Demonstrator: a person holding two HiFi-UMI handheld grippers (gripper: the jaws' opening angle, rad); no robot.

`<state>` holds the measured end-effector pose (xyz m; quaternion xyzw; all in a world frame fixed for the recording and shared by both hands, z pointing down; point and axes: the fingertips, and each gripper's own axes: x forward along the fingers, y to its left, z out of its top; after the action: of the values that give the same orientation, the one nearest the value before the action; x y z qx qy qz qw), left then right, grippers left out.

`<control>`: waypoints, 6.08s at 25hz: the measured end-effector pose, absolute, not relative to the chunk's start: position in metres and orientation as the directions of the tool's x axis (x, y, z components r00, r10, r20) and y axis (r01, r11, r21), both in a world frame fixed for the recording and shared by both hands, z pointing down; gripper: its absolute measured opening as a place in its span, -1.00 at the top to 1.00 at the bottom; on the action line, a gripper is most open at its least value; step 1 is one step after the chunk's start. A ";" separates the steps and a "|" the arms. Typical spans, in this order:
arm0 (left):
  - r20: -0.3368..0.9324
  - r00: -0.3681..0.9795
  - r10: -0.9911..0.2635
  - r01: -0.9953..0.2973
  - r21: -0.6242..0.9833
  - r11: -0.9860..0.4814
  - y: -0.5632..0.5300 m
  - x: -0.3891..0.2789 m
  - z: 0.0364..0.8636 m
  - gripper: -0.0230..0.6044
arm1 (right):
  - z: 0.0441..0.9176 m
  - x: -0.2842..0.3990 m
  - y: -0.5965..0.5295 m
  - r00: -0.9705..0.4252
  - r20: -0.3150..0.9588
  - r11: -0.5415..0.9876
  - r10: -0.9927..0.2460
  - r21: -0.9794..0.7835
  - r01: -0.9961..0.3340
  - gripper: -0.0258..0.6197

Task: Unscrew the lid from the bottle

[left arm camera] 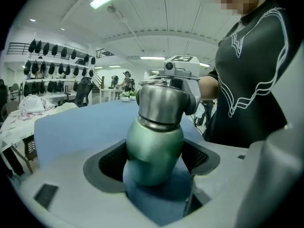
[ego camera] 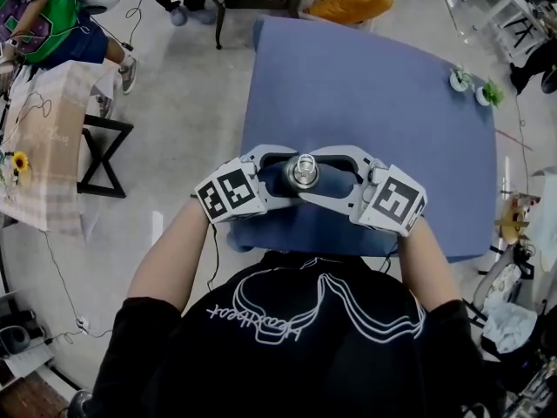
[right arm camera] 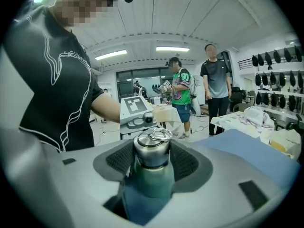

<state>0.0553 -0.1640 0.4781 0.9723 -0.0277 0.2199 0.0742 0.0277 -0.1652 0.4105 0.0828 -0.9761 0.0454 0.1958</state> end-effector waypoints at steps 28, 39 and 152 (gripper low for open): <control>0.403 0.910 -0.100 -0.168 0.137 -0.976 -0.161 0.057 0.477 -0.23 | 0.408 0.027 -0.165 -0.910 0.336 0.960 -0.243 -0.053 -0.276 -0.03; 0.402 0.853 -0.332 -0.416 0.141 -0.898 -0.164 0.059 0.478 -0.23 | 0.402 0.032 -0.169 -0.819 0.271 0.848 -0.506 -0.016 -0.529 0.01; 0.021 0.734 -0.679 -0.670 0.182 -0.719 0.036 0.067 0.239 0.91 | 0.230 0.131 0.026 -0.857 -0.064 0.859 -0.512 -0.028 -0.511 0.12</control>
<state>0.0670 0.0364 0.2387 0.9269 -0.3638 -0.0237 0.0890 0.1306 0.0257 0.2300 0.2654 -0.9635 0.0052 -0.0344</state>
